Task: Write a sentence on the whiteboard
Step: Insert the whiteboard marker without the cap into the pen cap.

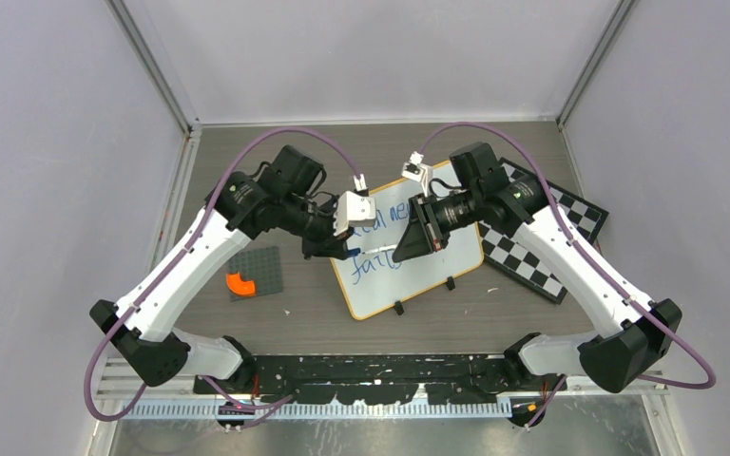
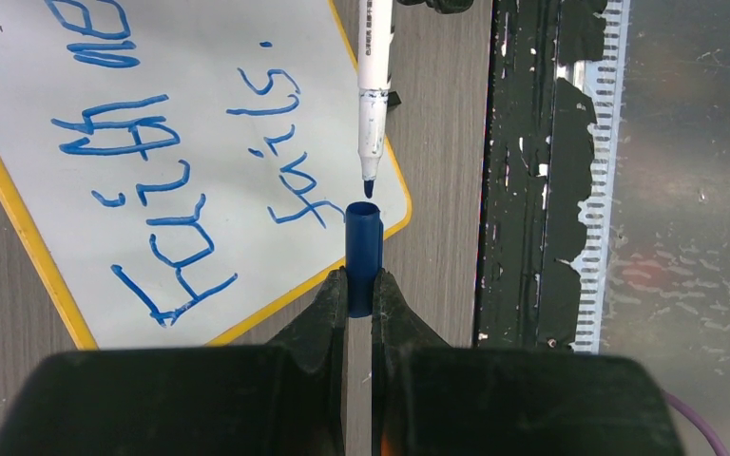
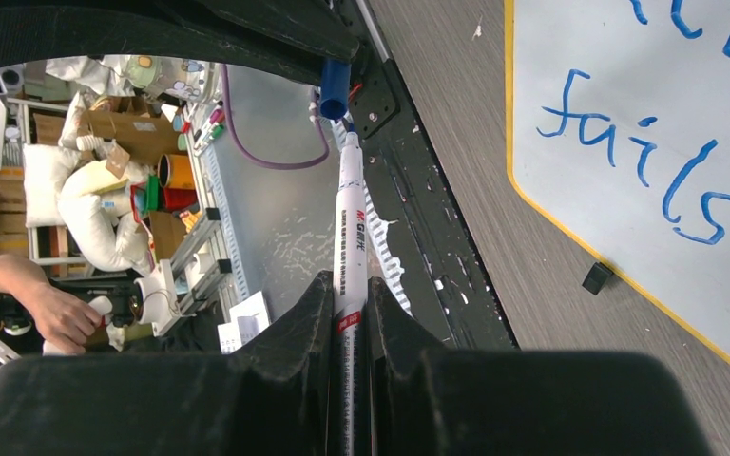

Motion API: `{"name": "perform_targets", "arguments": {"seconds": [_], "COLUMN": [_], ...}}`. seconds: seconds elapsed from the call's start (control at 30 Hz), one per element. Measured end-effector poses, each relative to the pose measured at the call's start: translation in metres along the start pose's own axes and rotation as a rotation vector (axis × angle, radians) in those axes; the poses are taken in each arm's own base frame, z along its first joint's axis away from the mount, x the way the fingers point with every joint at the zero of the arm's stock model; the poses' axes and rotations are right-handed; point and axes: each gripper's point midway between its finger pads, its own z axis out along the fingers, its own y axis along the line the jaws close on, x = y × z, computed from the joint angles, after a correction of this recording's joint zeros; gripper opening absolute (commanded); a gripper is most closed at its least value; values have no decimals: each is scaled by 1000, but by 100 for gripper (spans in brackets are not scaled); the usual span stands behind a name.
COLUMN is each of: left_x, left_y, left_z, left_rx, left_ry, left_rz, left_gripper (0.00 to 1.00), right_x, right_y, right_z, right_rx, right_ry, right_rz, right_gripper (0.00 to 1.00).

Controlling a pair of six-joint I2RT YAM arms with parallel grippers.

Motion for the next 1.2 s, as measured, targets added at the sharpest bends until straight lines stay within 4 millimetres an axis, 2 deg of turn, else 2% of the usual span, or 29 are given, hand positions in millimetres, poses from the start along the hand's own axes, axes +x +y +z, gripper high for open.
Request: {"name": "perform_targets", "arguments": {"seconds": [0.5, 1.2], "left_x": [6, 3], "left_y": [-2, -6], "left_z": [3, 7], "left_rx": [19, 39], "left_ry": [24, 28], "left_rz": [6, 8], "left_gripper": [0, 0], "right_x": [1, 4], "right_y": [3, 6], "right_z": [0, 5], "right_rx": [-13, -22], "right_ry": [7, 27], "right_rz": [-8, -12], "right_gripper": [0, 0]}}
